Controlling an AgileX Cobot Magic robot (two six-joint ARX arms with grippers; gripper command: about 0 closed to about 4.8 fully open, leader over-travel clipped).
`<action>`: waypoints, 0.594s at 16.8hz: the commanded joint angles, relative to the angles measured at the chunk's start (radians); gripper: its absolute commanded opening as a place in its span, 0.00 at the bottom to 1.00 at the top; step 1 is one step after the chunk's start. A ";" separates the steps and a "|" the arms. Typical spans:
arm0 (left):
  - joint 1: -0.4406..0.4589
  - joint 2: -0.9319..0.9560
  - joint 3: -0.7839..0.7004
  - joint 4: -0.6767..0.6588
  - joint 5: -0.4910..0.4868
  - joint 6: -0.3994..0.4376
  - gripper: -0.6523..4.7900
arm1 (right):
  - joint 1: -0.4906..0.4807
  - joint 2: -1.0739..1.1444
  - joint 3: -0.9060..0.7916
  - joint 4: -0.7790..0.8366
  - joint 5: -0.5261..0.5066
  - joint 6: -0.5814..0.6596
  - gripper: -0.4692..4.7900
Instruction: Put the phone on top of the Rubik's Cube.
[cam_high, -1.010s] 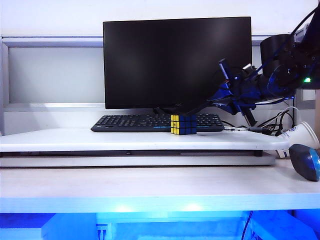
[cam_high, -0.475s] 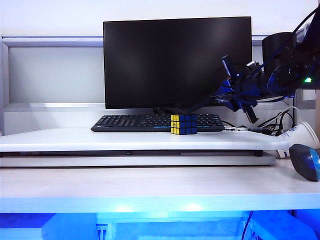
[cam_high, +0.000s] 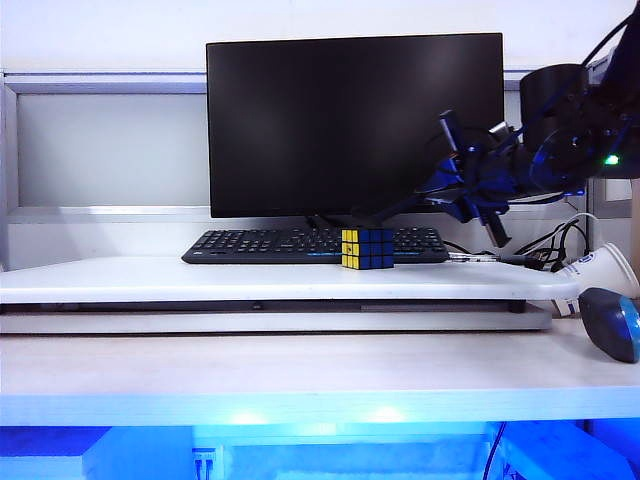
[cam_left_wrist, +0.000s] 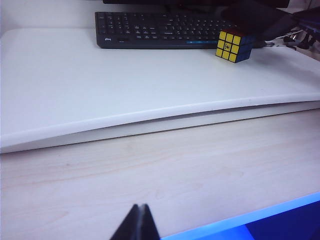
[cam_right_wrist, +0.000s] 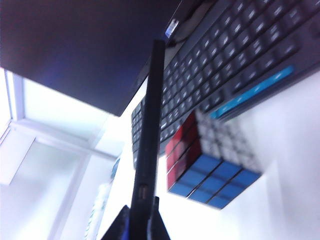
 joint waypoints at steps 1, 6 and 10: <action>0.002 0.000 0.000 0.005 0.001 0.001 0.12 | 0.014 -0.002 0.018 0.055 0.013 0.004 0.08; 0.003 0.000 0.000 -0.003 0.000 0.001 0.12 | 0.015 0.045 0.092 0.022 -0.017 0.023 0.08; 0.002 0.000 0.000 -0.003 0.000 0.001 0.12 | 0.015 0.049 0.092 -0.006 -0.017 0.022 0.08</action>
